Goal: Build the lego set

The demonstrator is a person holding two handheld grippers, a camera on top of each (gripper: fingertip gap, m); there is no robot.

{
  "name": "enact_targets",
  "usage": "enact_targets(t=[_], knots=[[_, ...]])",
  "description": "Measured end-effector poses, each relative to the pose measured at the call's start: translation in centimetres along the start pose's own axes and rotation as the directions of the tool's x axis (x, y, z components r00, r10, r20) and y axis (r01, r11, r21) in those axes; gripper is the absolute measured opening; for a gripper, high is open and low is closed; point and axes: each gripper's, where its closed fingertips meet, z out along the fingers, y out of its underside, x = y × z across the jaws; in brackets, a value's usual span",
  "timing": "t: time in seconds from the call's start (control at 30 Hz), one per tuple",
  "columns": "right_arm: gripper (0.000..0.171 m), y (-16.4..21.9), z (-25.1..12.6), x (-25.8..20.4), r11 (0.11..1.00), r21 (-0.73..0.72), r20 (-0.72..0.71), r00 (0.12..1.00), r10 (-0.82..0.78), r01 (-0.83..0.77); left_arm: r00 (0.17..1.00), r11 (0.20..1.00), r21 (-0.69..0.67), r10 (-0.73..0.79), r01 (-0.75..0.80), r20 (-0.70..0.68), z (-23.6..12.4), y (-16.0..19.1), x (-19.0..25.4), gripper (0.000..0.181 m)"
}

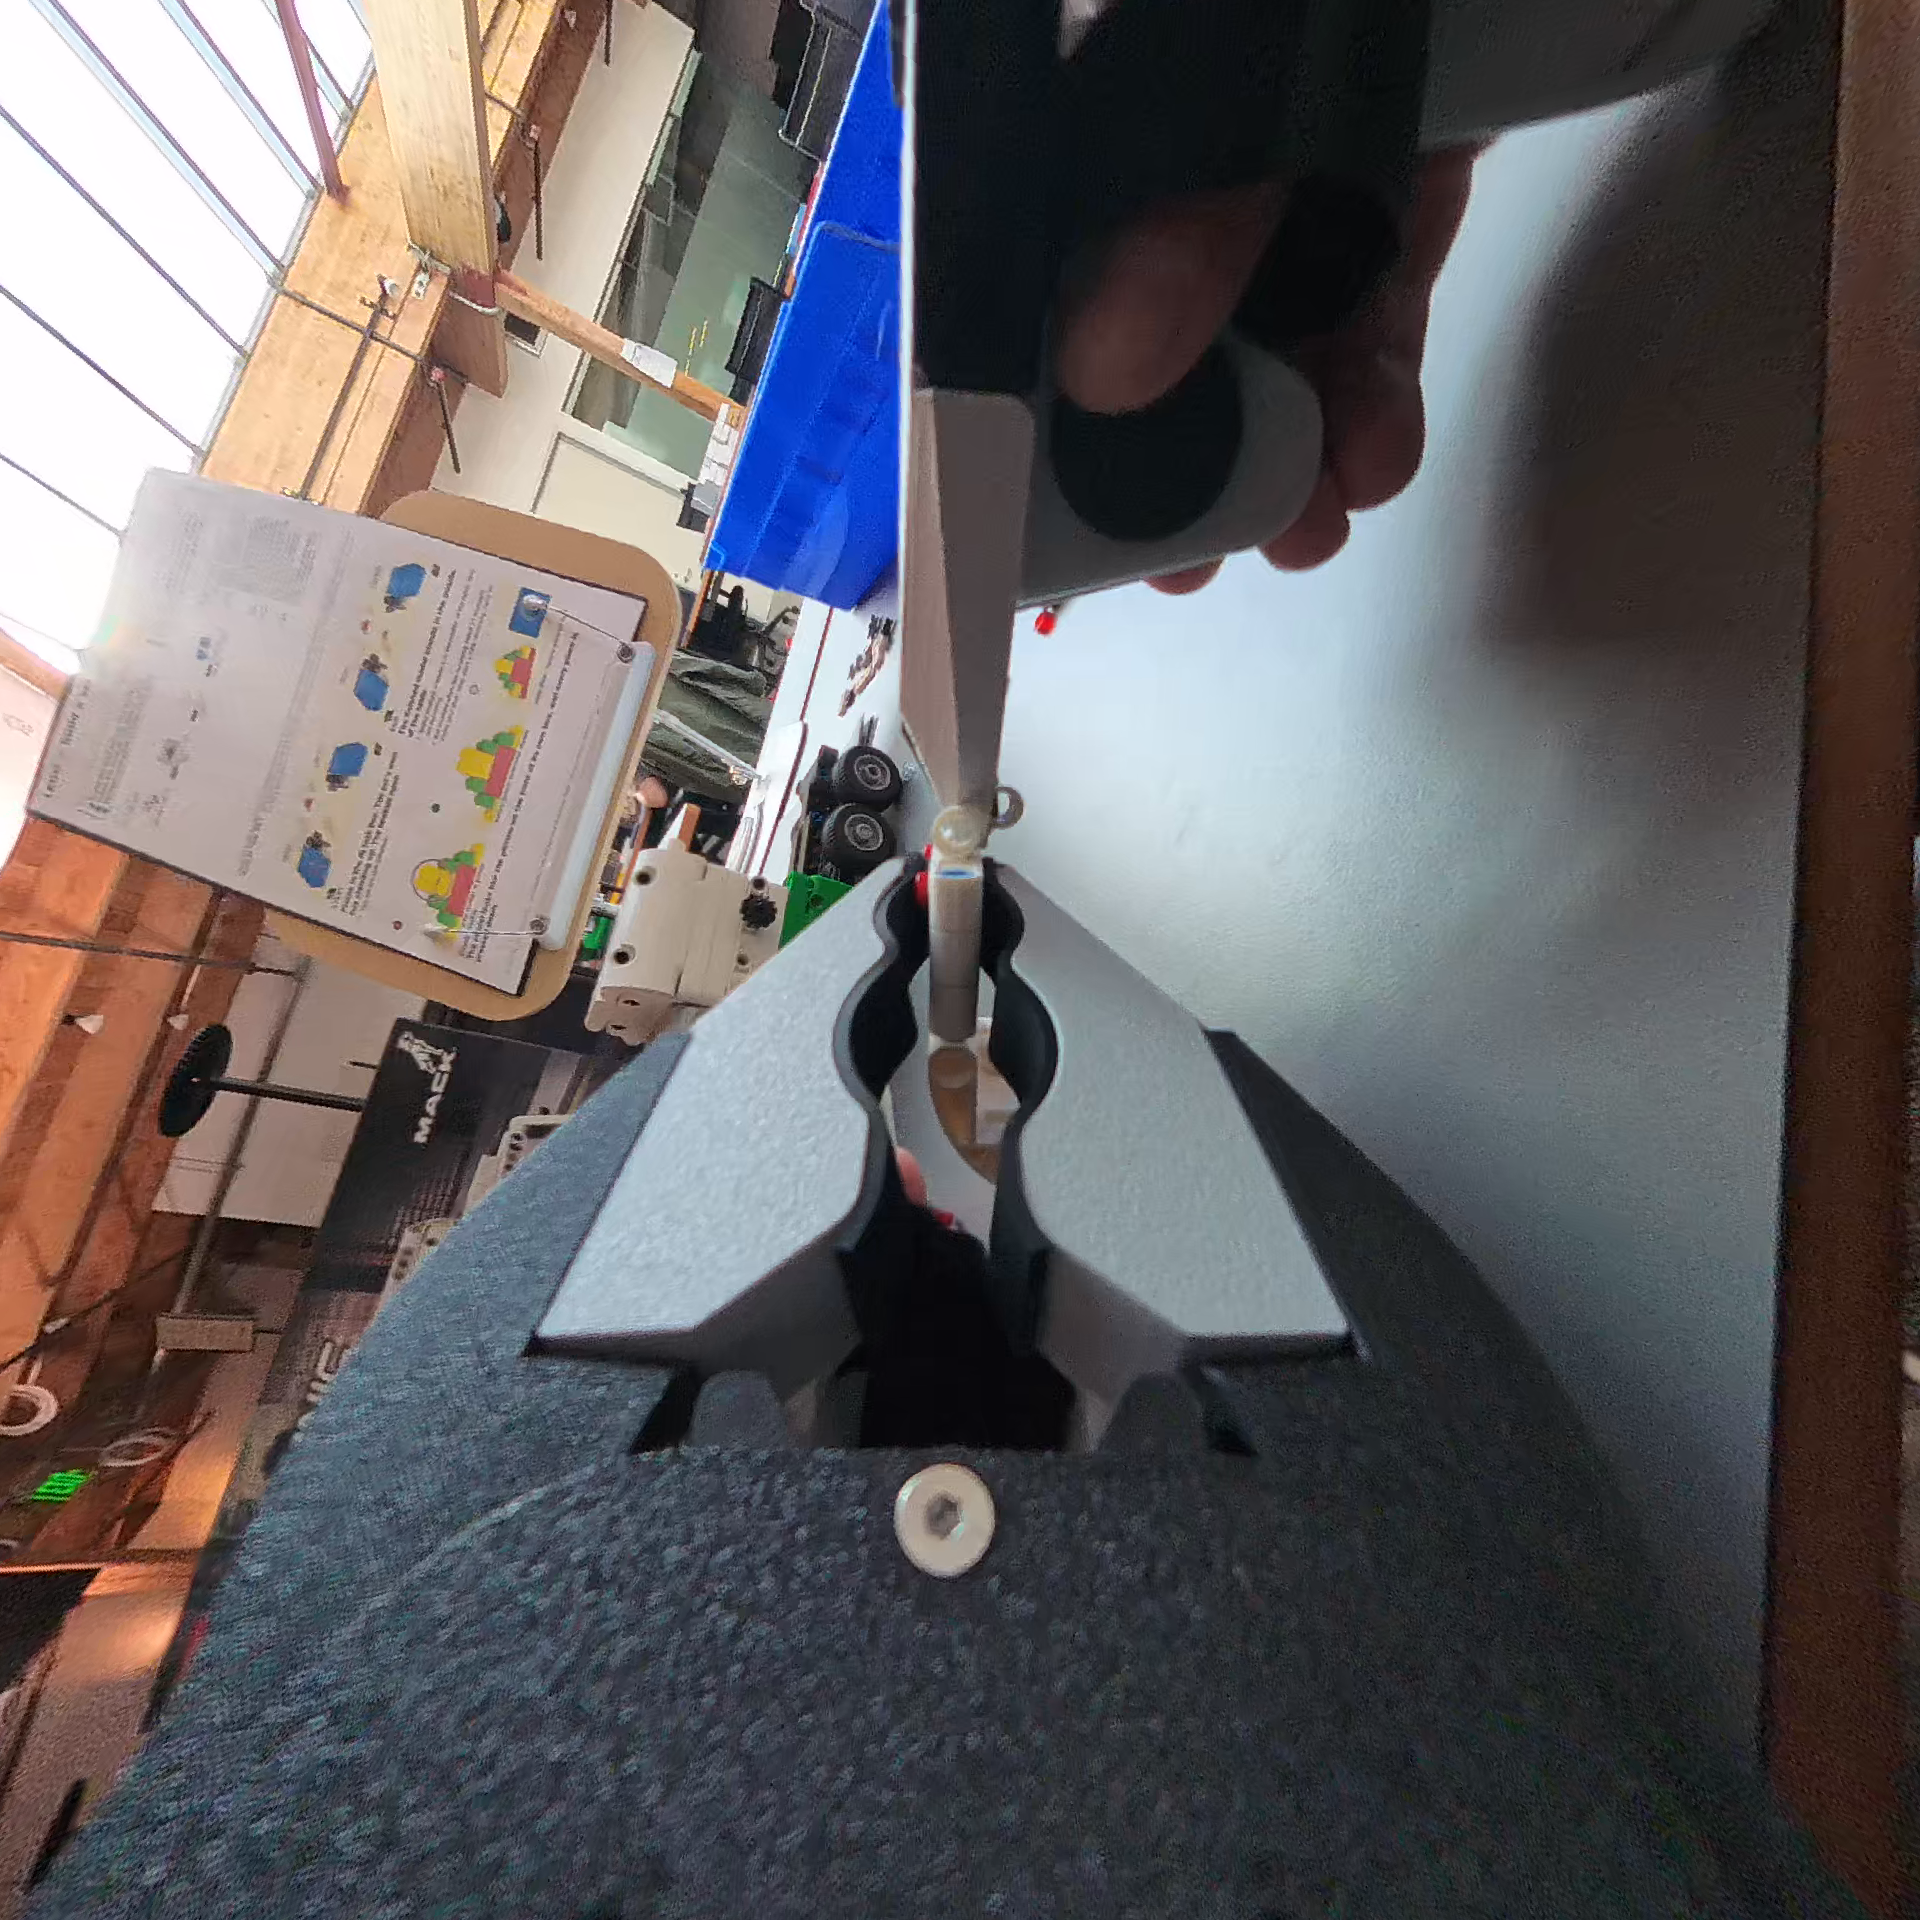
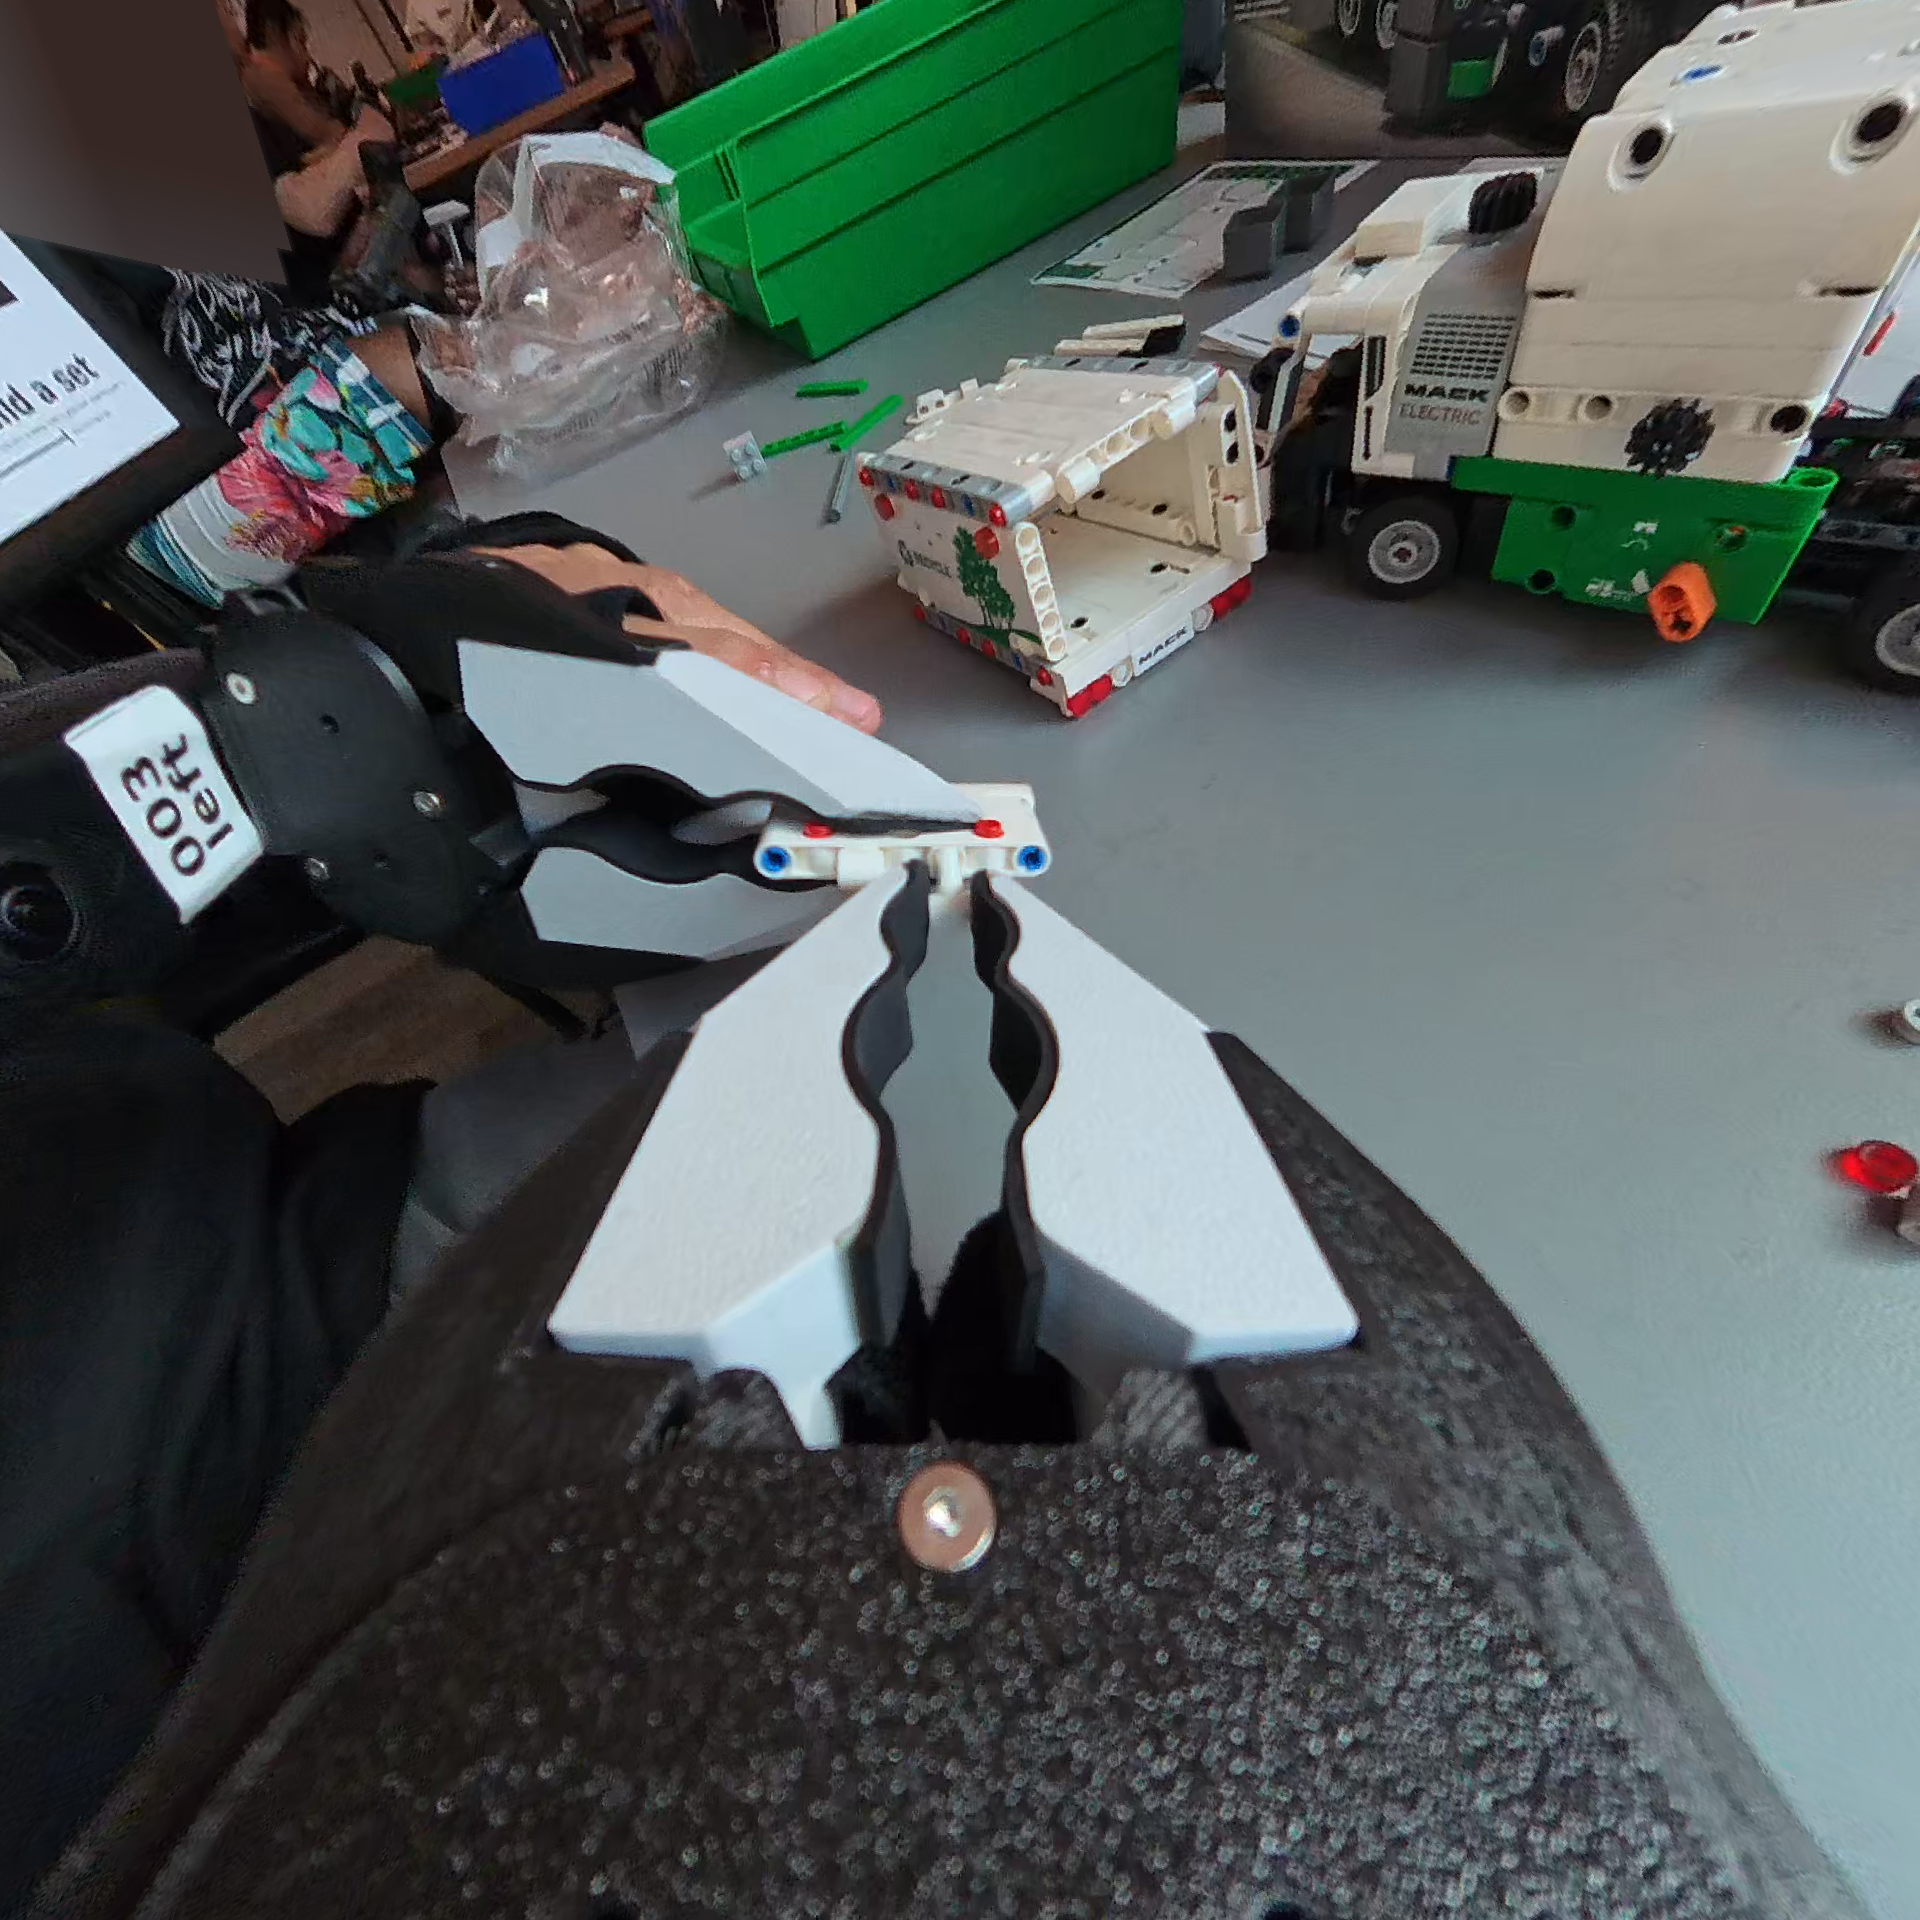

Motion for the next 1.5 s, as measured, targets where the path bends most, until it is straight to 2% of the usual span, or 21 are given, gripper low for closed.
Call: enact_targets(t=[0.13,0.27,0.37,0.47,0.67,0.77,0.87,1.0,1.2,1.4,1.5], knots=[[0.006,-0.4,0.1,-0.1,0.999,0.027,0.023,0.999,0.044,-0.045,1.0,1.0,0.008,-0.022,0.022,0.005,-0.1,0.1,-0.3,0.005],[0.006,0.0,-0.1,-0.3,1.0,-0.013,0.031,0.999,0.02,-0.02,0.996,0.997,0.019,0.074,-0.075,0.039,-0.2,-0.2,-0.1,0.005],[0.006,0.7,-0.4,-0.1,0.99,-0.111,-0.013,0.996,-0.091,0.089,0.976,0.978,0.013,0.206,-0.207,0.076,0.0,-0.3,0.3,0.005],[0.005,1.5,-0.4,0.2,0.945,-0.24,-0.06,0.968,-0.243,0.222,0.916,0.923,-0.023,0.383,-0.383,0.124,0.0,-0.3,0.9,0.005],[0.004,1.6,-0.4,-0.2,0.879,-0.315,-0.097,0.909,-0.404,0.357,0.864,0.877,-0.049,0.48,-0.478,0.155,-0.4,-0.5,0.9,0.005],[0.004,1.8,-0.4,-0.5,0.919,-0.265,-0.066,0.945,-0.32,0.292,0.872,0.883,-0.034,0.468,-0.468,0.142,-0.6,-0.6,1.1,0.004],[0.002,2.0,-0.5,-0.8,0.934,-0.242,-0.029,0.96,-0.278,0.263,0.849,0.861,-0.034,0.507,-0.508,0.15,-0.7,-1.0,1.5,0.004],[0.002,2.3,-0.3,-0.5,0.952,-0.22,0.01,0.976,-0.216,0.213,0.859,0.867,-0.023,0.497,-0.498,0.119,-0.4,-0.8,1.8,0.004],[0.003,2.9,0.1,0.1,0.926,-0.247,-0.006,0.955,-0.297,0.286,0.906,0.907,-0.006,0.421,-0.421,0.027,0.2,0.1,2.6,0.006],[0.004,4.7,0.6,0.7,0.885,-0.356,0.01,0.949,-0.315,0.298,0.916,0.919,0.03,0.395,-0.394,-0.064,0.3,0.2,3.7,0.006],[0.005,4.8,0.6,1.3,0.881,-0.364,0.0,0.945,-0.327,0.304,0.902,0.902,-0.015,0.431,-0.432,-0.026,0.5,0.8,2.8,0.006]])
